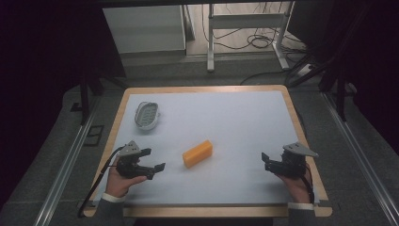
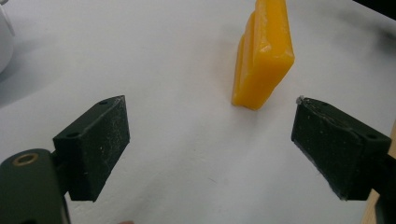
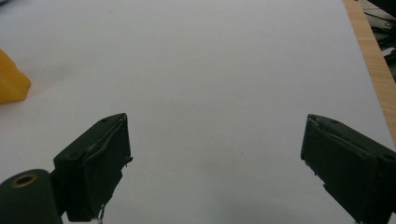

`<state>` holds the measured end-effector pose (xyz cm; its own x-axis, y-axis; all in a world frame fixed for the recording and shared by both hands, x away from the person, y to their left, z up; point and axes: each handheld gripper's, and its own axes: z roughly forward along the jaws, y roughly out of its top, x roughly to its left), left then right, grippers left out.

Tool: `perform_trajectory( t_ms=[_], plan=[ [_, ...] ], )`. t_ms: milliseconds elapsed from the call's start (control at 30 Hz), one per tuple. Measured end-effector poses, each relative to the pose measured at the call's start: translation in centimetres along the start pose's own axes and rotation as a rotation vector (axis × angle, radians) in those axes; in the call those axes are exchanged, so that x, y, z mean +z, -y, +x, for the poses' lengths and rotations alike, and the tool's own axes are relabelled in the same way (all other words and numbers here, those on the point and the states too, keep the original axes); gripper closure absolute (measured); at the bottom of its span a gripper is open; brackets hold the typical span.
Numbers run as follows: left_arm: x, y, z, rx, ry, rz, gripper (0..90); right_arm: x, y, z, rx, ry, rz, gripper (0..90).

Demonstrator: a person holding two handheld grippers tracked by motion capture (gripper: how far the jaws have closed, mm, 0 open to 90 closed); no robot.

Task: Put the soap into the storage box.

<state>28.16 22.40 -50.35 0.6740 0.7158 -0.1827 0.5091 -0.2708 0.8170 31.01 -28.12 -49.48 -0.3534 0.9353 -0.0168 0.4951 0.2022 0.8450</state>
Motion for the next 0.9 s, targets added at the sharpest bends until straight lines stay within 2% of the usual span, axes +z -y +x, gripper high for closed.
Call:
perform_trajectory(
  t_ms=[133,200,233,333,400,433,500,567,700,900],
  plan=[
    [-0.2,-0.1,0.1,-0.009,-0.014,0.005,12.2,0.0,0.0,0.1,-0.006,-0.002,0.008,8.4],
    [-0.3,-0.3,0.3,-0.016,-0.047,0.024,12.9,0.1,0.0,0.0,0.002,-0.006,0.009,8.4],
    [-0.3,-0.4,0.4,-0.016,-0.078,0.046,13.8,0.1,0.1,-0.1,0.002,-0.008,0.009,8.4],
    [-0.4,-0.9,0.2,0.007,-0.134,0.078,13.6,-0.3,0.3,-0.1,0.018,-0.038,0.009,8.3],
    [-0.5,-1.1,0.0,0.002,-0.134,0.09,13.6,-0.3,0.3,0.0,0.015,-0.042,0.009,8.3],
    [-0.5,-1.2,0.0,-0.006,-0.142,0.116,13.6,-0.4,0.3,0.0,0.013,-0.042,0.008,8.3],
    [-0.6,-1.5,0.0,0.008,-0.16,0.149,13.6,-0.4,0.2,-0.1,0.009,-0.041,0.004,8.3],
    [-0.9,-1.9,0.0,0.014,-0.162,0.153,14.2,-0.3,0.2,-0.1,0.009,-0.041,0.004,8.3],
    [-1.5,-3.1,0.2,-0.001,-0.173,0.157,16.1,-0.3,0.1,0.0,0.007,-0.041,0.004,8.3],
    [-2.0,-4.7,0.0,0.031,-0.155,0.168,16.8,-0.1,0.2,0.4,-0.01,-0.037,0.014,8.4]
  ],
)
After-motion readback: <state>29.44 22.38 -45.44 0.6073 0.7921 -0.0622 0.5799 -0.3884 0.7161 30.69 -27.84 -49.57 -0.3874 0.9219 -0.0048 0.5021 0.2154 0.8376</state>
